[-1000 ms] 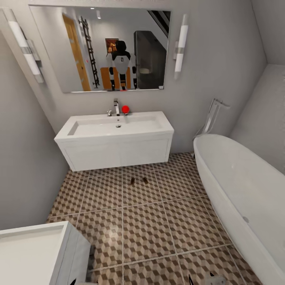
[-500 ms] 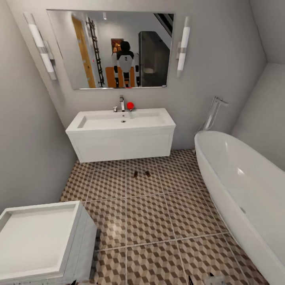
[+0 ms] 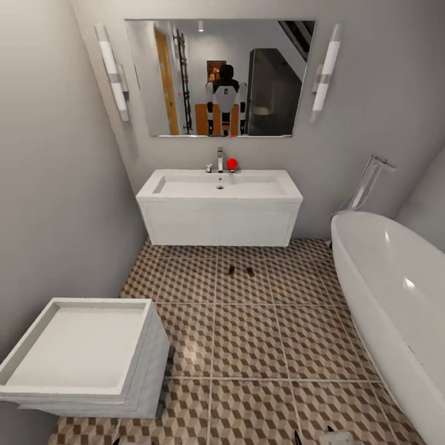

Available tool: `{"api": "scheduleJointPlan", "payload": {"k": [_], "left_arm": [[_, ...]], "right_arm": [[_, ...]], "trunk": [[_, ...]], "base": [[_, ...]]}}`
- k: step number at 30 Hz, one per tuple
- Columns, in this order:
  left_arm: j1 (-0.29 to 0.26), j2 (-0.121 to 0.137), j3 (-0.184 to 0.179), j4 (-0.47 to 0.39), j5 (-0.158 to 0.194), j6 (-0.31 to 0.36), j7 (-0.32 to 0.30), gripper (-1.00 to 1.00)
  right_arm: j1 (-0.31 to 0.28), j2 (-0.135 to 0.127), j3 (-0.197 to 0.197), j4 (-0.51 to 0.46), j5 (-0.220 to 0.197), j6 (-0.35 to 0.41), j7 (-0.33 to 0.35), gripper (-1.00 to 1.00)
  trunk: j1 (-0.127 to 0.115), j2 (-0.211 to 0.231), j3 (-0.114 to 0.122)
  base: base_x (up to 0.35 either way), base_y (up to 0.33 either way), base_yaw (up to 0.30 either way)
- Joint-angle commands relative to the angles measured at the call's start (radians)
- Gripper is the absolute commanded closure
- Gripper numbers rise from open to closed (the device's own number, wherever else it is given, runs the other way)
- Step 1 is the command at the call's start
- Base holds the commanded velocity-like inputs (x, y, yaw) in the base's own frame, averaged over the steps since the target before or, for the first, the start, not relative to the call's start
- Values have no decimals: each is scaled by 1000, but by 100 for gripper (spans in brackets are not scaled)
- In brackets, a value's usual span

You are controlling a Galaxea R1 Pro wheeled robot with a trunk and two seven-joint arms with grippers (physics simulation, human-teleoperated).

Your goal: Take the four mousetraps from the cabinet in the bathroom and place them on the bathroom floor. Make sure all four end up on the same floor surface, and ensure that at least two of them are either under or directly next to the same bathroom sink.

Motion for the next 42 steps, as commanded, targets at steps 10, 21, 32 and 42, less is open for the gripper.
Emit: {"api": "scheduleJointPlan", "payload": {"k": [10,21,32,42], "left_arm": [[-2,-2,-9,6,6,-5,2,-100],[0,-8,-9,6,6,-5,2,-100],[0,-8,-9,6,6,-5,1,-100],[1,-8,-9,6,6,-5,1,-100]], "right_arm": [[0,0,9,0,-8,-3,-3,-100],[0,0,9,0,-8,-3,-3,-100],[0,0,9,1,-8,-3,-2,-100],[0,0,9,2,-7,-3,-2,-100]], "trunk": [[1,-2,1],[1,-2,6],[1,-2,10],[1,-2,14]], "base": [[-1,0,287],[-159,0,287],[-220,0,288],[-188,0,288]]}}
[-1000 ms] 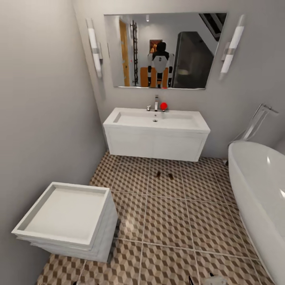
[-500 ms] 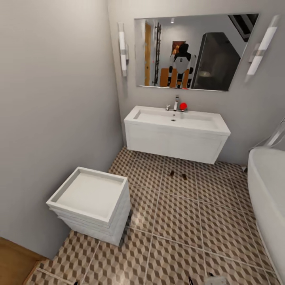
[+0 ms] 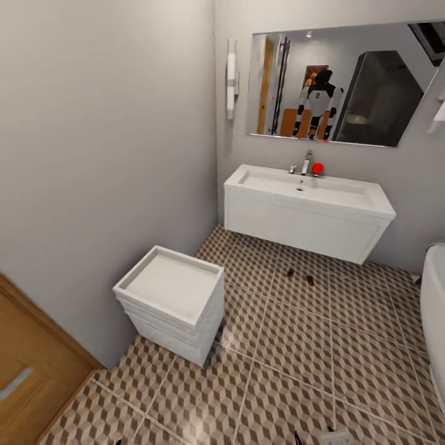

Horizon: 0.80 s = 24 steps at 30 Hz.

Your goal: Take the four mousetraps from the cabinet in the bathroom and place them on the bathroom floor. Make sure all four end up on the same floor surface, and ensure that at least two of them are either under or directly next to the same bathroom sink.

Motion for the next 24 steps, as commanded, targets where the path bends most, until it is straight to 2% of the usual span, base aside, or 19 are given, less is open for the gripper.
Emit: {"api": "scheduleJointPlan", "payload": {"k": [1,10,24], "left_arm": [[-1,-1,-9,5,6,-6,3,-100],[3,-1,-8,5,6,-6,3,-100],[4,-1,-9,5,6,-6,3,-100]], "right_arm": [[0,0,9,0,-8,-3,-3,-100],[0,0,9,0,-8,-3,-3,-100],[0,0,9,0,-8,-2,-3,-100]], "trunk": [[0,-2,-1],[0,-2,2],[0,-2,5]], "base": [[-277,0,287],[-250,0,287],[-20,0,287]]}}
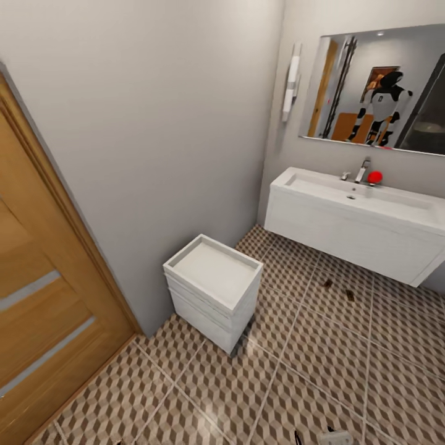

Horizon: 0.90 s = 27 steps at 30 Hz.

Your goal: Take the four mousetraps from the cabinet in the bathroom and place them on the bathroom floor. Make sure all four end up on the same floor surface, and ensure that at least two of them are either under or directly next to the same bathroom sink.

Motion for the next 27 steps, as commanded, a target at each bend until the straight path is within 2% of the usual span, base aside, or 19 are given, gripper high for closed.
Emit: {"api": "scheduleJointPlan", "payload": {"k": [1,27], "left_arm": [[-2,-1,-9,5,6,-6,3,-100],[4,-2,-9,5,6,-6,3,-100]], "right_arm": [[0,0,9,0,-8,-2,-3,-100],[0,0,9,0,-8,-2,-3,-100]], "trunk": [[1,-2,-2],[1,-2,-2]], "base": [[-1,0,287],[0,0,287]]}}
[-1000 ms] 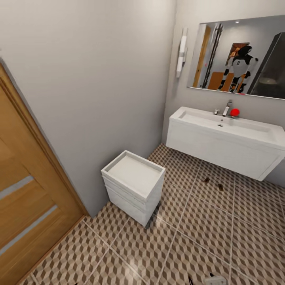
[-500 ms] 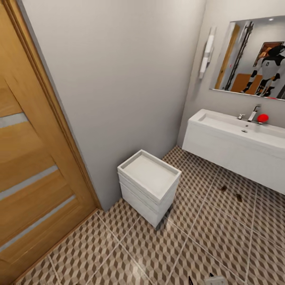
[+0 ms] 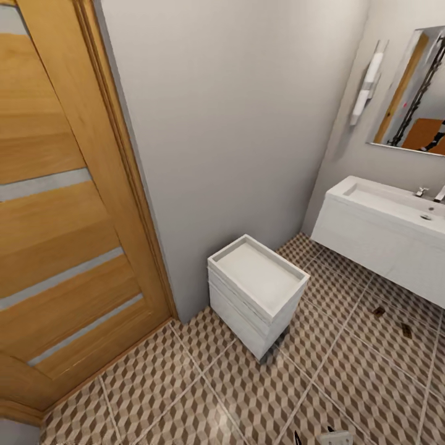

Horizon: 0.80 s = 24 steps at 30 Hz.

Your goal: Take the four mousetraps from the cabinet in the bathroom and place them on the bathroom floor. Make sure all four end up on the same floor surface, and ensure that at least two of them are either under or directly next to the same bathroom sink.

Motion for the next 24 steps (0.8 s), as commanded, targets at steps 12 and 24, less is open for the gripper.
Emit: {"api": "scheduleJointPlan", "payload": {"k": [12,24], "left_arm": [[-2,-5,-9,5,6,-6,3,-100],[-2,-6,-9,5,6,-6,3,-100]], "right_arm": [[0,0,9,1,-8,-3,-3,-100],[0,0,9,1,-8,-3,-3,-100]], "trunk": [[1,-2,-2],[1,-2,-2]], "base": [[0,0,287],[0,0,287]]}}
